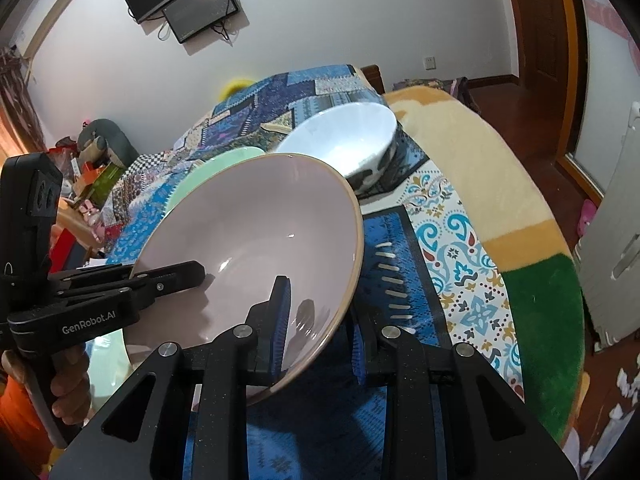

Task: Organize plates and bowls
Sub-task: 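Lift the mauve-pink bowl with the left gripper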

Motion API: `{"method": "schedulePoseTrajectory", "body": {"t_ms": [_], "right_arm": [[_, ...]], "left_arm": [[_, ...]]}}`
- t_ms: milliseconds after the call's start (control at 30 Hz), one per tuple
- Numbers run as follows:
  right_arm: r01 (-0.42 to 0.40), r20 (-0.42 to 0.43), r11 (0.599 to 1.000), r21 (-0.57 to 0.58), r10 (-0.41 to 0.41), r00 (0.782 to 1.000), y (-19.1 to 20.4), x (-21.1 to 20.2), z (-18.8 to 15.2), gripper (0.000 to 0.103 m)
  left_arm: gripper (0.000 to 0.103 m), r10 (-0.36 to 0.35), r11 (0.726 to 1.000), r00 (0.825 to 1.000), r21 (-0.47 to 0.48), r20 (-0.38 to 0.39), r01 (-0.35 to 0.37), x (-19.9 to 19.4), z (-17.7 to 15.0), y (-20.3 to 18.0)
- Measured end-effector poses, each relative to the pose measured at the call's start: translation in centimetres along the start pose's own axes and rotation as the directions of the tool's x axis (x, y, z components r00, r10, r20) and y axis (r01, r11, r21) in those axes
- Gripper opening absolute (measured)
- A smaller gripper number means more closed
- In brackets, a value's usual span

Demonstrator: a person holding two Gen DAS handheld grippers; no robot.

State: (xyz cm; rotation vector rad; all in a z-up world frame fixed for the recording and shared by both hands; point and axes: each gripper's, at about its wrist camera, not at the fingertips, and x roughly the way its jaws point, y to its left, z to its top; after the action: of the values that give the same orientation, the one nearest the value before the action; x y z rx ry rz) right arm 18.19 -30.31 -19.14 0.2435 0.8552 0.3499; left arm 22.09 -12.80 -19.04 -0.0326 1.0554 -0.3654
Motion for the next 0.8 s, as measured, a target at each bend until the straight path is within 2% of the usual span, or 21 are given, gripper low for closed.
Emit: {"method": "schedulePoseTrajectory", "body": {"t_ms": [333,800], "right_arm": [[-0.023,0.037,0.999,-0.043,0.025,0.999,3.3,-1.2,0.6,0.024],[-0.091,0.036,0.986,-0.140,0.096,0.995,10.5,-0.5,0.5,0.024]], "left_arm": [[0.018,0.007,1.000,0.997,-0.015,0.072,-0.006,-4.8,-0.9,0.7],[0.018,0.068,0.995,0.984,-0.085,0.163,-0.055,-11.6,-4.2,5.2]]}}
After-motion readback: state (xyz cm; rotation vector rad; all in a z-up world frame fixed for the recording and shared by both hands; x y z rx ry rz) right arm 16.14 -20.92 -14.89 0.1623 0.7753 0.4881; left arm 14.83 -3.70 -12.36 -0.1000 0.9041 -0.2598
